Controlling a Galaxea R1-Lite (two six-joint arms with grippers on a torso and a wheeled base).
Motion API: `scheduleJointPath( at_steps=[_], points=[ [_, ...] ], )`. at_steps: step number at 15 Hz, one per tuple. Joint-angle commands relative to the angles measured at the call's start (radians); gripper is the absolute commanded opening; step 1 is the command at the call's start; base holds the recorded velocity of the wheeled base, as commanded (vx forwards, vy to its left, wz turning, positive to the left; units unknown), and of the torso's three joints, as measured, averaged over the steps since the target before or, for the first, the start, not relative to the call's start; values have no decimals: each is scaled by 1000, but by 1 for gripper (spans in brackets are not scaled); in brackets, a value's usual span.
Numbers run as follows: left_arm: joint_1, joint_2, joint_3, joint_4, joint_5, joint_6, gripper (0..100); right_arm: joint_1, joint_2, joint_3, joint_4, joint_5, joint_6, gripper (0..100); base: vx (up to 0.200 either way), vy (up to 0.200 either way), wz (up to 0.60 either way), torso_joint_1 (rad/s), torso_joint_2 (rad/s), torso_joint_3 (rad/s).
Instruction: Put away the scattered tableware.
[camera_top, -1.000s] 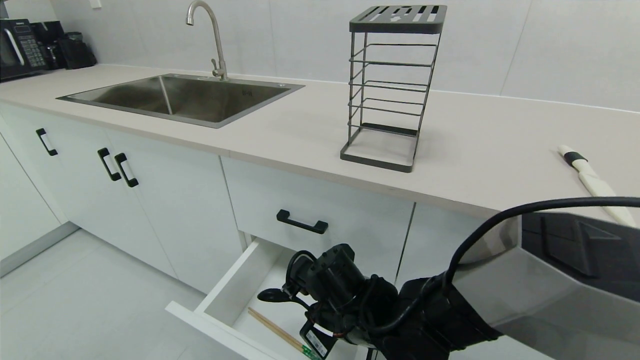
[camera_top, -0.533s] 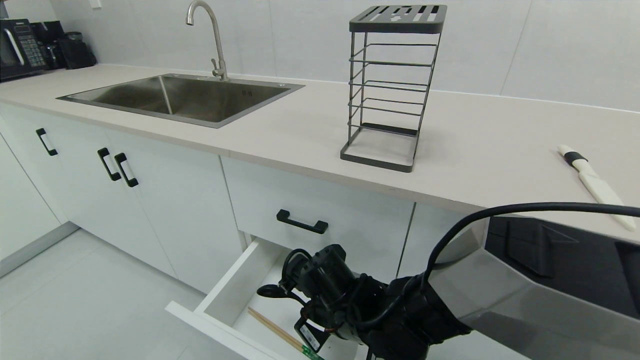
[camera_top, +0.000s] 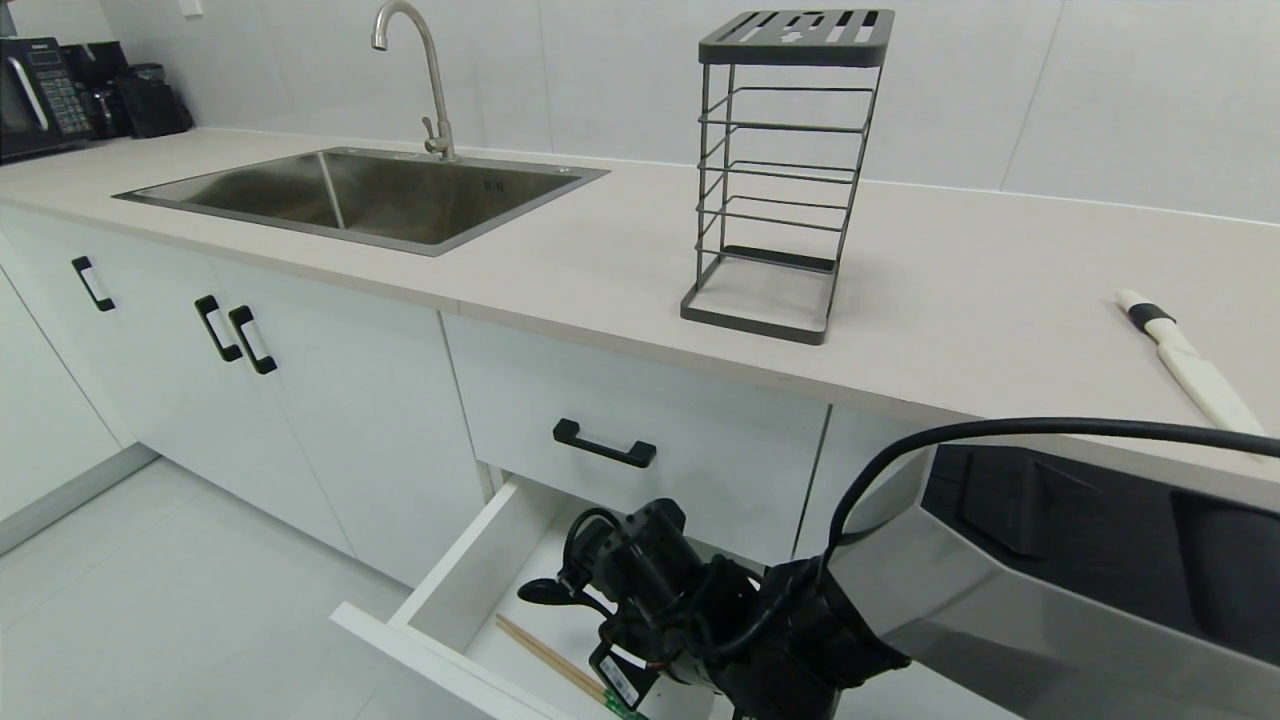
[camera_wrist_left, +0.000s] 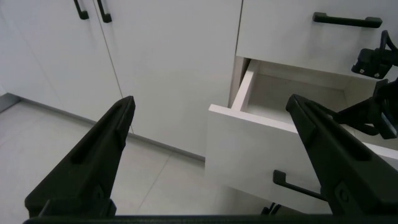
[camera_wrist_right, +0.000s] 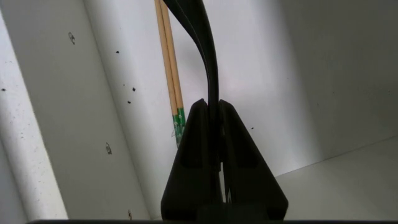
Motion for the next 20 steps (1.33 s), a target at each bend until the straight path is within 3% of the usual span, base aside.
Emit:
scheduleJointPath(
  at_steps=[1,20],
  points=[
    [0,1,0,0,0,0,100,0,17,-9,-1,1,1,0,0,0,0,0,0,0],
    [0,1,0,0,0,0,100,0,94,-38,-1,10,-1,0,0,0,0,0,0,0]
  ],
)
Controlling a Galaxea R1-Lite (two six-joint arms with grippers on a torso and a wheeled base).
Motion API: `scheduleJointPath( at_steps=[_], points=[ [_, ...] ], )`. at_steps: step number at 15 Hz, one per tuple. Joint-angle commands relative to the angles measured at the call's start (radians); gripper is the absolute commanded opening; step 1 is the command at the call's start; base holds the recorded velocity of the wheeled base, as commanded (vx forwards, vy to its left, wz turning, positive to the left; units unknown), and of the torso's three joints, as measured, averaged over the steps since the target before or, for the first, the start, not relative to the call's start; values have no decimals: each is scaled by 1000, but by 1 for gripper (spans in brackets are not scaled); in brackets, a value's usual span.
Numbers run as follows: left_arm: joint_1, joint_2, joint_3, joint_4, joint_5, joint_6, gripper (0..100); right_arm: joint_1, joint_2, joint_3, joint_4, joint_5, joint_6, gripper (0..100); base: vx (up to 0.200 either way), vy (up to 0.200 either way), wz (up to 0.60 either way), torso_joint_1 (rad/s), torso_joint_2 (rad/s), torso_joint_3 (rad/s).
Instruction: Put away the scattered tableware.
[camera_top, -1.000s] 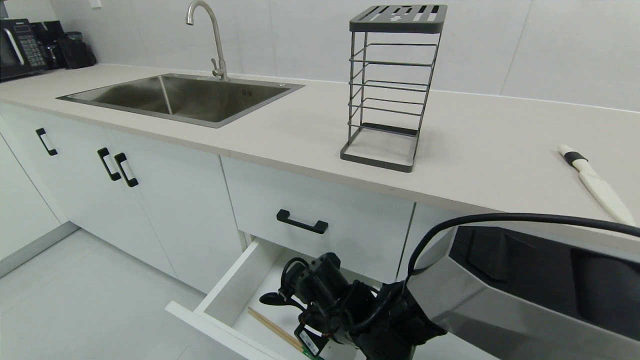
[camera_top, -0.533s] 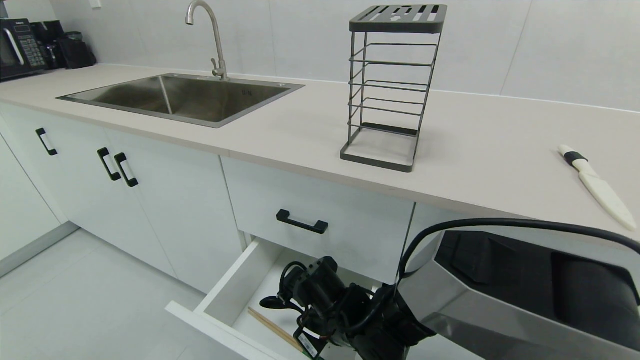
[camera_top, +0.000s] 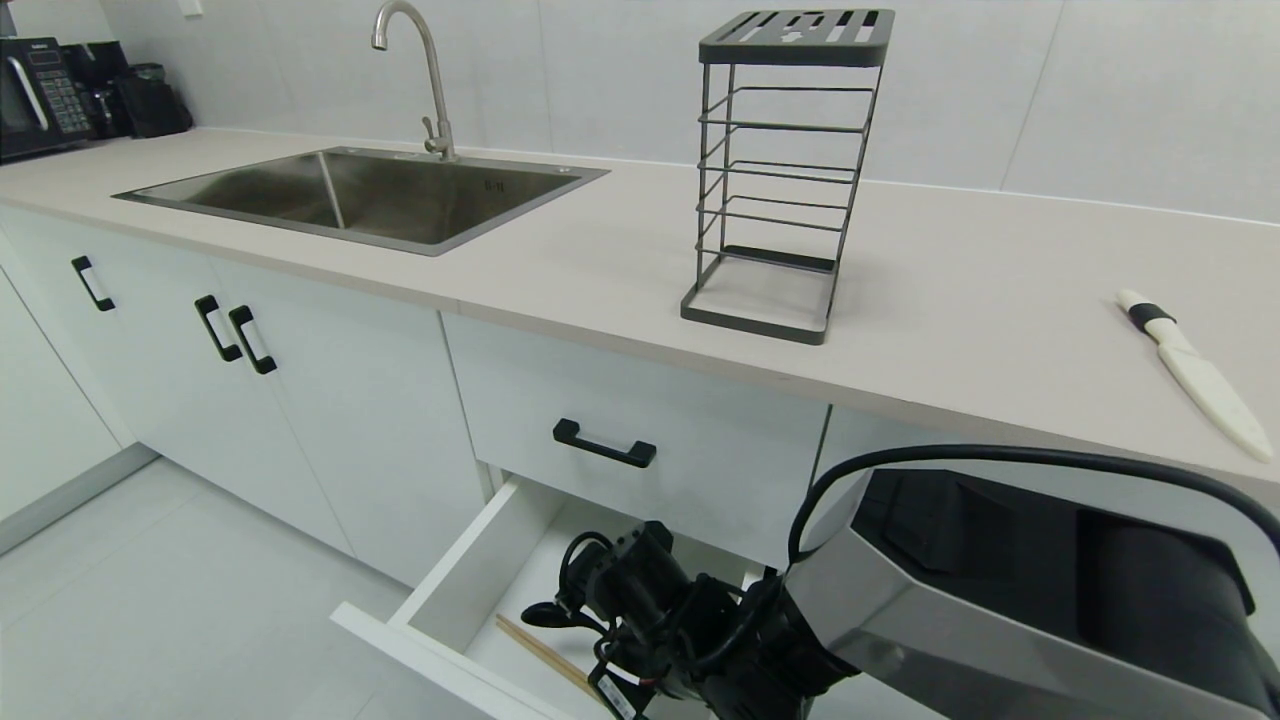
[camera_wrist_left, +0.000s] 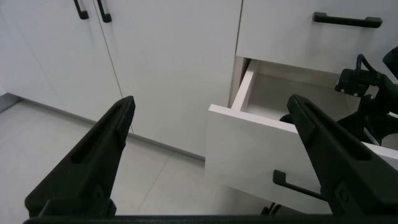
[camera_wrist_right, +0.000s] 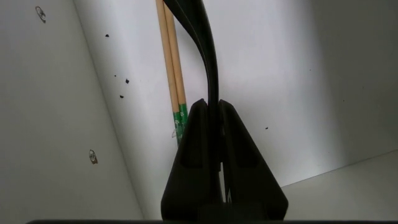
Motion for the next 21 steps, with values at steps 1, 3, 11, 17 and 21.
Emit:
scheduleJointPath(
  at_steps=[1,3,11,17,21],
  points=[
    [0,1,0,0,0,0,100,0,2,-2,-1,1,0,0,0,0,0,0,0,0],
    [0,1,0,0,0,0,100,0,3,-3,-1,1,0,0,0,0,0,0,0,0],
    [0,1,0,0,0,0,100,5,5,-6,47,26,-2,100,0,0,0,0,0,0],
    [0,1,0,0,0,0,100,8,-4,-6,44,26,-5,100,0,0,0,0,0,0],
    [0,1,0,0,0,0,100,19,-70,-5,45,24,1,100,0,0,0,0,0,0]
  ],
)
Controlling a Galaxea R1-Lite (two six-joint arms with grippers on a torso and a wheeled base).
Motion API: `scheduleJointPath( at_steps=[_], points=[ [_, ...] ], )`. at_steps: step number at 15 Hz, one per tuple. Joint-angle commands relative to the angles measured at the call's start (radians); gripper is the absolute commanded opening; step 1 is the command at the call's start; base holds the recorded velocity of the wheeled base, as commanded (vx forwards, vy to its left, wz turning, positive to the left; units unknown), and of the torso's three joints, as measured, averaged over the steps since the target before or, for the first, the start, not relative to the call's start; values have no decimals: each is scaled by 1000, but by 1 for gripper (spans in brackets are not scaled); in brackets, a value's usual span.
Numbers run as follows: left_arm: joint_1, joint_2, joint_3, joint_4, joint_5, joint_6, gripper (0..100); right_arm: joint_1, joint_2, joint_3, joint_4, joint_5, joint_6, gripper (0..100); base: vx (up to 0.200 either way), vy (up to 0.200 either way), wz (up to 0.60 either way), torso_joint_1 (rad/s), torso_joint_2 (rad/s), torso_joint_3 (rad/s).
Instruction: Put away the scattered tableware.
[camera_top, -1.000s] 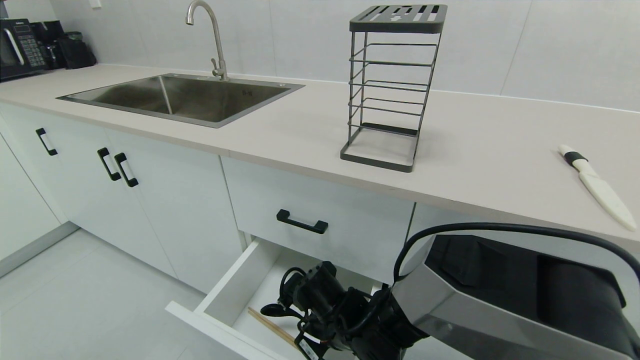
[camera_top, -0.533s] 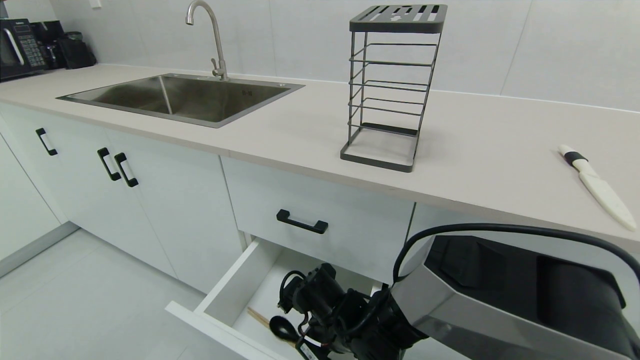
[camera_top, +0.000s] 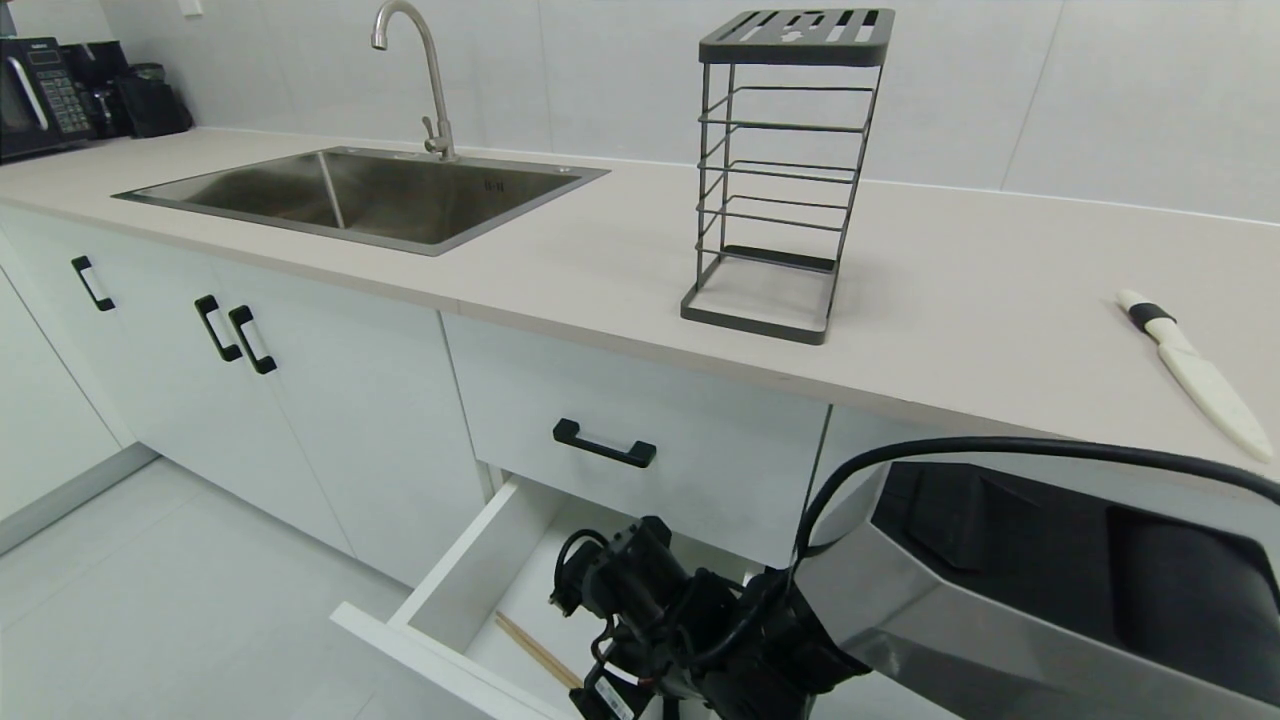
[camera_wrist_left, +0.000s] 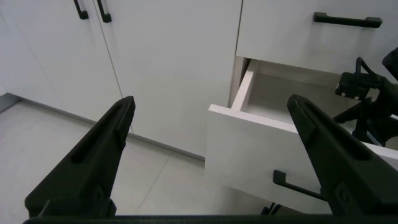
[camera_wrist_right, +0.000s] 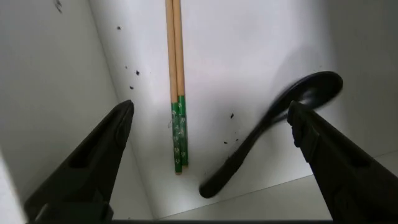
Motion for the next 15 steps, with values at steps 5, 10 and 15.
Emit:
scheduleJointPath(
  at_steps=[5,10,15],
  points=[
    [0,1,0,0,0,0,100,30,-205,52,0,0,22,100,0,0,0,0,0,0],
    [0,1,0,0,0,0,100,49,-400,193,-3,-8,63,100,0,0,0,0,0,0],
    [0,1,0,0,0,0,100,49,-492,344,-49,-13,51,100,0,0,0,0,0,0]
  ],
)
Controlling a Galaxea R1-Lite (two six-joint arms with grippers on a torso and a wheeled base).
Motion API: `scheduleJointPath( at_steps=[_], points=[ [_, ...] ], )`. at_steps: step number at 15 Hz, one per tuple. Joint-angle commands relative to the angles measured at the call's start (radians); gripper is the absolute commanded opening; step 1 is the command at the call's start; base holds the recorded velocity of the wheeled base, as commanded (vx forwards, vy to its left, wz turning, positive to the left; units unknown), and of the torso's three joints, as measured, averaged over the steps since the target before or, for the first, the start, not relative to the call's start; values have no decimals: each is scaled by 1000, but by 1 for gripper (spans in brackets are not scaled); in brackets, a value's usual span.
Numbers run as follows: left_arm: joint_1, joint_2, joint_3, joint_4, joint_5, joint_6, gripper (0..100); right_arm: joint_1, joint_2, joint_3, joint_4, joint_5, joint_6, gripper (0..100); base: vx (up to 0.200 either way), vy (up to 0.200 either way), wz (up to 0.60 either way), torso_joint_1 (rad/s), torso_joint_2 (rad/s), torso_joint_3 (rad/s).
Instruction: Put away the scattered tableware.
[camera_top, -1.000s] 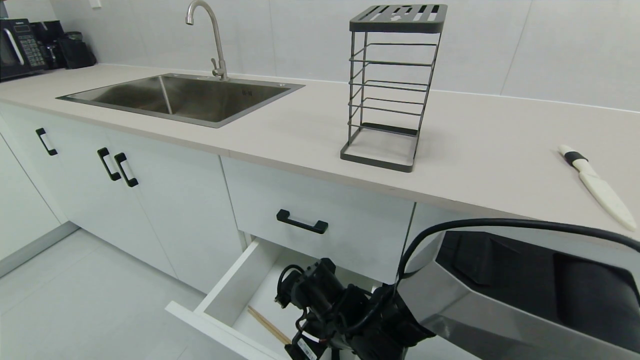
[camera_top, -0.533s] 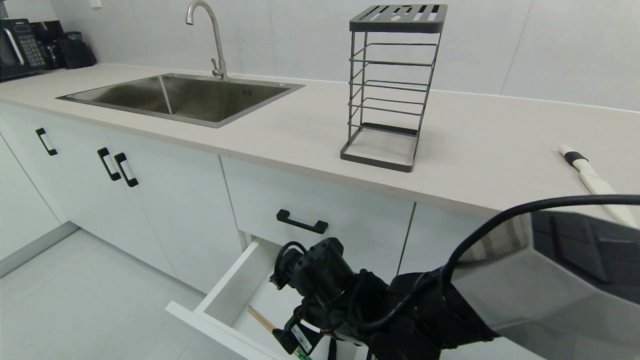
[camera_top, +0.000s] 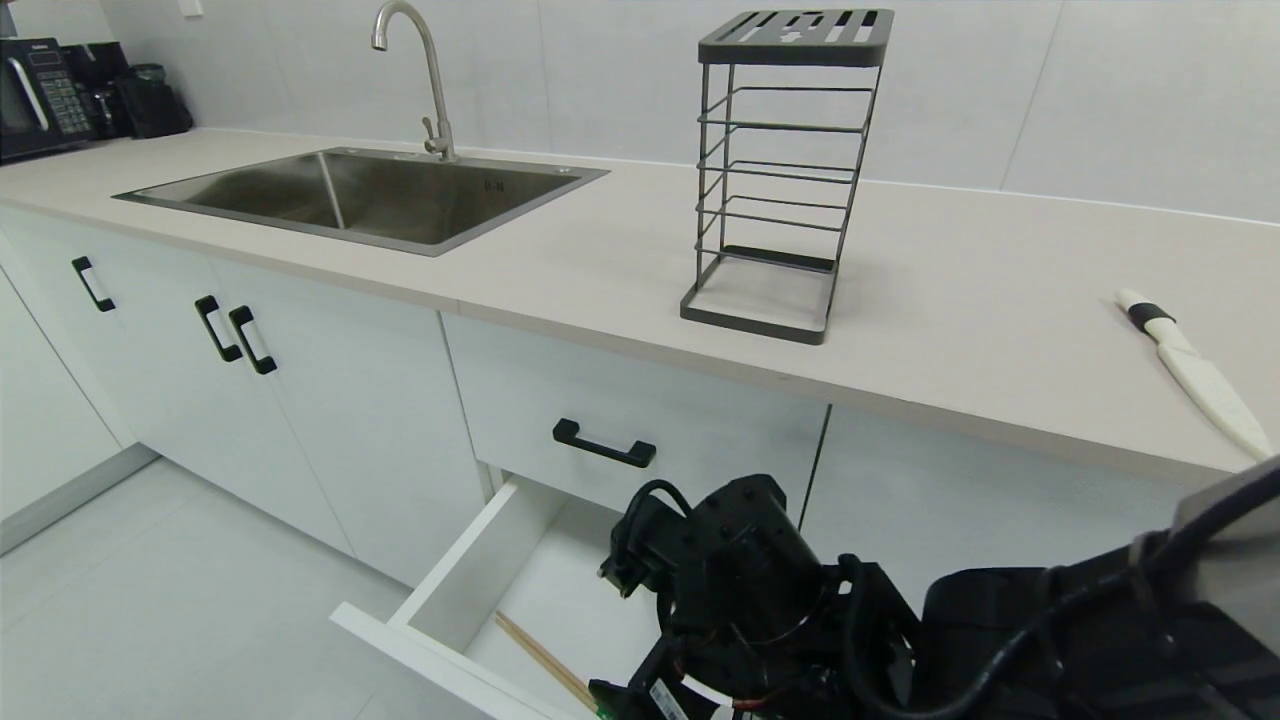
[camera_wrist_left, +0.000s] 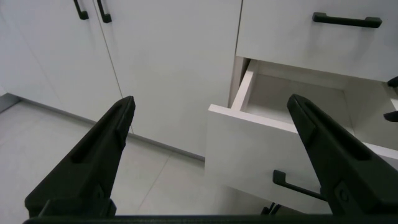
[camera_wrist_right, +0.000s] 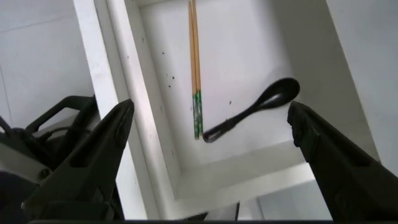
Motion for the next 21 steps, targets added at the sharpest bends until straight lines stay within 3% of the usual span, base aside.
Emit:
scheduleJointPath(
  at_steps=[1,6,10,16,19,21],
  points=[
    [0,1,0,0,0,0,100,1,-64,46,-21,-1,-3,100,0,0,0,0,0,0],
    [0,1,0,0,0,0,100,1,-226,182,-27,-3,3,100,0,0,0,0,0,0],
    [0,1,0,0,0,0,100,1,-417,433,-111,-1,-4,100,0,0,0,0,0,0],
    [0,1,0,0,0,0,100,-40,-602,514,-111,0,-6,100,0,0,0,0,0,0],
    [0,1,0,0,0,0,100,-326,-762,687,-94,137,-242,100,0,0,0,0,0,0],
    [0,1,0,0,0,0,100,-407,-823,727,-94,191,-291,100,0,0,0,0,0,0]
  ],
)
